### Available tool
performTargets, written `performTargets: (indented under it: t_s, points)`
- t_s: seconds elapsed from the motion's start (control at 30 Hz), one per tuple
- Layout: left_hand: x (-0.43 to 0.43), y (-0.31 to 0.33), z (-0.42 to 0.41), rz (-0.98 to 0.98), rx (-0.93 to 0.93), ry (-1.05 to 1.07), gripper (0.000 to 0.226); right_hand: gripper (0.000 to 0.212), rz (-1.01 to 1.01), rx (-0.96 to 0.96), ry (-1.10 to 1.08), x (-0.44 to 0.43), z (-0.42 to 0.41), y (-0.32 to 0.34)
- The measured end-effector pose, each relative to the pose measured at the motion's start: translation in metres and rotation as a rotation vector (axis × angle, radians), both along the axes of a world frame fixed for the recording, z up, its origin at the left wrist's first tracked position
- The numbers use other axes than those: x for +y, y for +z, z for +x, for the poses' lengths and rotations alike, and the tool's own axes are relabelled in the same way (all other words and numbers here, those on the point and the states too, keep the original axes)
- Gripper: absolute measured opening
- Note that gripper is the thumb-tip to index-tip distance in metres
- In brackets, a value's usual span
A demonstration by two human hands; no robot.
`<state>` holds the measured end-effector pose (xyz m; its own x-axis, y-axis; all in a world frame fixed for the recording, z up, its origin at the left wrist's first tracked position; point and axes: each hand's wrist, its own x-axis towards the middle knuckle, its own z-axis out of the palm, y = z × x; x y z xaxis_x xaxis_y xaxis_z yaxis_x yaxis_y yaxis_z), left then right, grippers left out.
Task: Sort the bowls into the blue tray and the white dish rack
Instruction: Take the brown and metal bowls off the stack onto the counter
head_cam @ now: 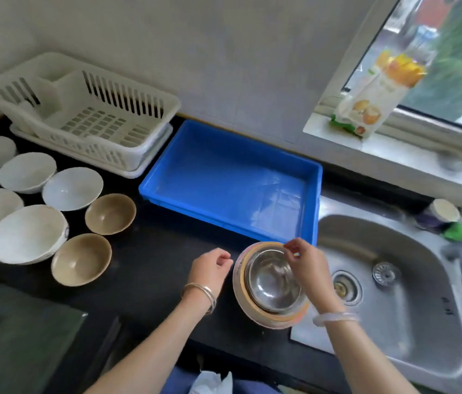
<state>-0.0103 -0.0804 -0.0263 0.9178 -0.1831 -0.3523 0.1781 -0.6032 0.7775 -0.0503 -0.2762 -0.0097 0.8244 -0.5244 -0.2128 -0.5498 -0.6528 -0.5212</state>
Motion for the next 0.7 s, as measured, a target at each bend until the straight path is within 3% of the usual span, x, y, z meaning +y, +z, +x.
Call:
performTargets:
  t_s: [0.27,0.5,0.7]
  points:
    - [-0.035,-0.004,-0.008,0.180,-0.087,-0.226,0.030,0.017,-0.270,0.138,0.059,-0.007,-0.037,-0.021]
    - [-0.039,-0.008,-0.009,0.226,-0.100,-0.270,0.032,0.010,-0.191,0.103,-0.009,-0.013,-0.036,-0.020]
    - [-0.041,-0.006,-0.009,0.251,-0.099,-0.279,0.031,0.007,0.018,0.017,-0.113,-0.027,-0.042,-0.011]
